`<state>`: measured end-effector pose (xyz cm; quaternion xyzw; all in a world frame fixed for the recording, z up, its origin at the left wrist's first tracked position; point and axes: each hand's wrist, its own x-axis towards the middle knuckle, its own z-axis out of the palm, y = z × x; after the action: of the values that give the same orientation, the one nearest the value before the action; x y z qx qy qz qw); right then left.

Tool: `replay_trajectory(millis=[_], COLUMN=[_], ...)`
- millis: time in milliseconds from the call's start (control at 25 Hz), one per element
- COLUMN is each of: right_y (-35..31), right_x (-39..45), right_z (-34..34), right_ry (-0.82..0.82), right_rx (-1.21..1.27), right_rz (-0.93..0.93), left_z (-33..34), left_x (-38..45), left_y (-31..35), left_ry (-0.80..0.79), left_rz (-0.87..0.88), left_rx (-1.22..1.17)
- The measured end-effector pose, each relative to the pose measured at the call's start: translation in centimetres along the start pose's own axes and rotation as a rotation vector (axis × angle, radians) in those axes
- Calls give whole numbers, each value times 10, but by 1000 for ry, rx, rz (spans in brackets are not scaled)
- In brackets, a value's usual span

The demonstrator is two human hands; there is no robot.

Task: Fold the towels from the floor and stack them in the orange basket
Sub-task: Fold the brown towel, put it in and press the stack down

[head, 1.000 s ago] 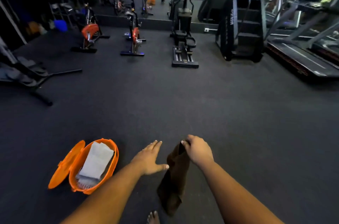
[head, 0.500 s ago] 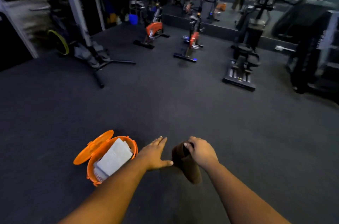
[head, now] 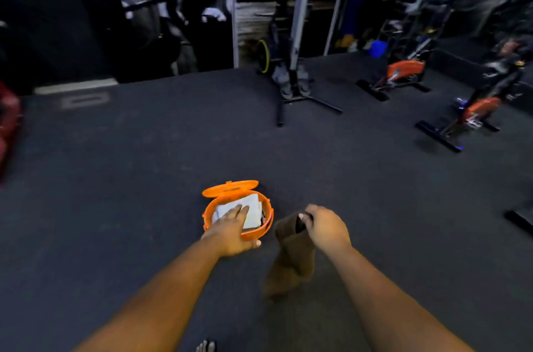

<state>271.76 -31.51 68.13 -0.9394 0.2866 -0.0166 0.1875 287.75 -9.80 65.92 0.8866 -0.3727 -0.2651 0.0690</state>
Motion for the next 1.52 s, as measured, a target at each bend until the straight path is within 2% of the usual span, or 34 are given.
replay_trajectory(millis=[160, 360, 480, 560, 680, 760, 840, 880, 960, 1040, 1120, 1240, 1360, 1440, 1520], right_y=[-21, -64, -90, -107, -124, -121, -114, -110, -95, -72, -49, -44, -55, -51, -47], right_x=[-7, -29, -45, -50, -55, -52, -51, -48, -43, -33, -21, -5, 4, 8, 11], right_z=[8, 18, 17, 12, 1, -4, -7, -6, -5, -6, -11, -36, -60, -66, -64], right_ry=[-7, -44, -115, -136, -138, -107, -91, -91, -97, -73, -17, 45, 33, 63, 117], right_rx=[68, 277, 390, 409, 214, -47, -229, -257, -252, -168, 94, 469, 628, 717, 837], right_rz=[-48, -95, -243, -386, -512, -574, -608, -579, -425, -281, -221, -252, -217, -149, -48], left_z=[12, 13, 3, -4, -17, -30, -41, -49, -62, -79, -96, -106, -100, -92, -86], left_x=[-49, -84, -91, -96, -110, -115, -119, -121, -128, -137, -145, -153, -152, -155, -158], left_y=[-15, -31, -19, -6, 7, 1, -10, -11, -7, -5, -17, -47, -76, -93, -93], left_ry=[75, 145, 161, 170, 292, 345, 333, 329, 417, 572, 676, 526, 418, 447, 523], left_rz=[-99, -86, -36, 2, 35, 51, 58, 65, 51, 32, 29, 11, -112, -258, -336], left_rx=[-44, -97, -250, -271, -174, -237, -394, -484, -687, -876, -834, -336, 19, 16, -237])
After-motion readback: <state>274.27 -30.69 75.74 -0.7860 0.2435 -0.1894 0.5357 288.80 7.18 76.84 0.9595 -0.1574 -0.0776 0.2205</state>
